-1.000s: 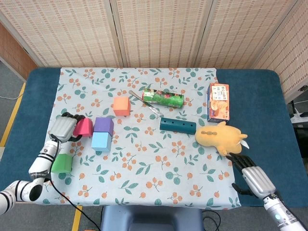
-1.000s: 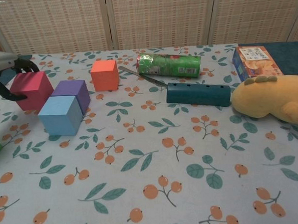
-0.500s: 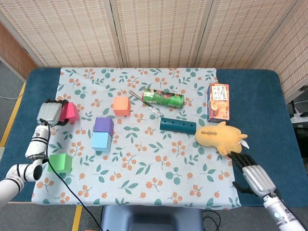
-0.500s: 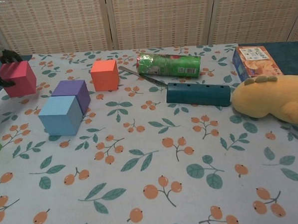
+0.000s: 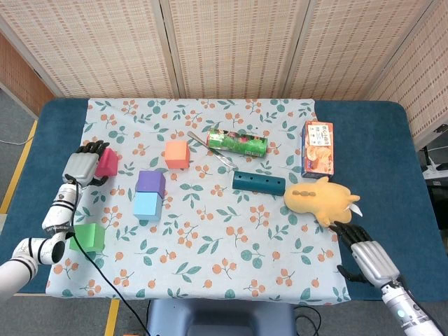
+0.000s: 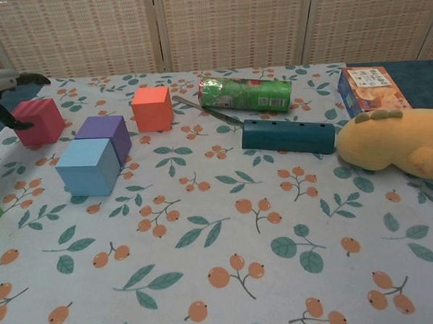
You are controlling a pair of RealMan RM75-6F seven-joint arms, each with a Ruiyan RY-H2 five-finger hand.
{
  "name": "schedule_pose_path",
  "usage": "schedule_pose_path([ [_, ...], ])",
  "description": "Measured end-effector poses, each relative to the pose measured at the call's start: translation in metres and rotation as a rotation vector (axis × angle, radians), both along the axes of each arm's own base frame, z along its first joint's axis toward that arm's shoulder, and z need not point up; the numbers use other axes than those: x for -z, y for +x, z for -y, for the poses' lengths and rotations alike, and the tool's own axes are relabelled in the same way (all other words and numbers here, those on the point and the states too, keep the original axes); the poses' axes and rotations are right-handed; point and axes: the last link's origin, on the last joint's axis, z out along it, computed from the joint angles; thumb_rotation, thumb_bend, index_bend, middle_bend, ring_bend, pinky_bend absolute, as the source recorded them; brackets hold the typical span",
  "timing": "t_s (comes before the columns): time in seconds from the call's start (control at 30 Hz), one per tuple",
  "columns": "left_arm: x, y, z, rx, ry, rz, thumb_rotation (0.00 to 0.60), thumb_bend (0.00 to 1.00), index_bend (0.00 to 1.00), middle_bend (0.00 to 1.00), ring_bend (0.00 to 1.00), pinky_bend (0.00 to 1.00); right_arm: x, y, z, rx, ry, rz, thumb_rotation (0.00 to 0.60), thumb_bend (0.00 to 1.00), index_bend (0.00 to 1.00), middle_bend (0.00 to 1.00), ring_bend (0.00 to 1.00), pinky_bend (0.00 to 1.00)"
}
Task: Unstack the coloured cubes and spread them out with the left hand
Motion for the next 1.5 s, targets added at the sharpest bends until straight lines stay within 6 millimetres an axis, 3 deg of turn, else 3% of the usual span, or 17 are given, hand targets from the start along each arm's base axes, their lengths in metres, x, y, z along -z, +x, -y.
schedule_pose_path([
  [0.27,-0.002,0.025,0.058,0.139,-0.067,0.128,0.6,0.34,0.0,0.0,0.0,0.12,0.008,0.0,0.0,-0.002,0.045,-0.009,0.6,0.25,0.0,0.0,0.0,0.0],
  [0.4,-0.002,0.024,0.091,0.18,-0.11,0.109,0.6,0.34,0.0,0.0,0.0,0.12,0.008,0.003,-0.004,-0.021,0.052,-0.002,0.6,0.25,0.0,0.0,0.0,0.0],
  [0.6,0.025,0.029,0.099,0.207,-0.143,0.072,0.6,0.34,0.0,0.0,0.0,0.12,0.002,0.007,-0.008,-0.04,0.04,0.016,0.6,0.25,0.0,0.0,0.0,0.0],
  [0.8,0.052,0.04,0.095,0.246,-0.134,0.074,0.6,0.34,0.0,0.0,0.0,0.12,0.001,0.007,-0.01,-0.046,0.05,0.024,0.6,0.25,0.0,0.0,0.0,0.0],
  [1.03,0.066,0.062,0.09,0.321,-0.116,0.096,0.6,0.34,0.0,0.0,0.0,0.12,-0.001,0.006,-0.008,-0.039,0.044,0.027,0.6,0.25,0.0,0.0,0.0,0.0],
  [1.27,0.078,0.104,0.108,0.466,-0.157,0.154,0.6,0.34,0.0,0.0,0.0,0.11,0.002,0.003,-0.006,-0.027,0.049,0.018,0.6,0.25,0.0,0.0,0.0,0.0],
  [1.5,0.094,0.159,0.143,0.656,-0.226,0.223,0.6,0.34,0.0,0.0,0.0,0.11,0.002,0.002,-0.003,-0.018,0.045,0.013,0.6,0.25,0.0,0.0,0.0,0.0],
])
